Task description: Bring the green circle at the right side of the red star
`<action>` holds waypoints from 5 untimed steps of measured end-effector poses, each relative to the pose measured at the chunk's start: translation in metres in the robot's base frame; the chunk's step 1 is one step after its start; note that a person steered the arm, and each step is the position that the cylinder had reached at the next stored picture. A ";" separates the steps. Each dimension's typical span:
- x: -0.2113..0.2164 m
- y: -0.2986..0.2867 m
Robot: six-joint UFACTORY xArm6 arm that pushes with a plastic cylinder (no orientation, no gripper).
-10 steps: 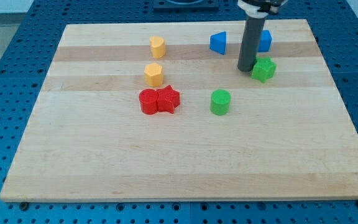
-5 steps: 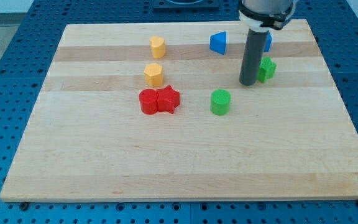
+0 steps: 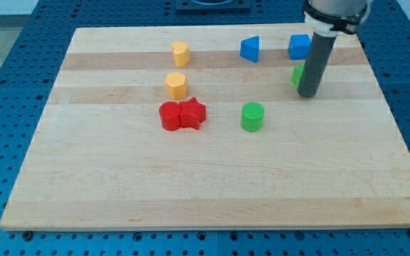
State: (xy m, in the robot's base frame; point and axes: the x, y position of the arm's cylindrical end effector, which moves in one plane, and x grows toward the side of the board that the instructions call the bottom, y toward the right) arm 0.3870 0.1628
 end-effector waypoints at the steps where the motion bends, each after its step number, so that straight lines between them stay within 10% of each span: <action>1: -0.008 0.000; 5: 0.039 -0.108</action>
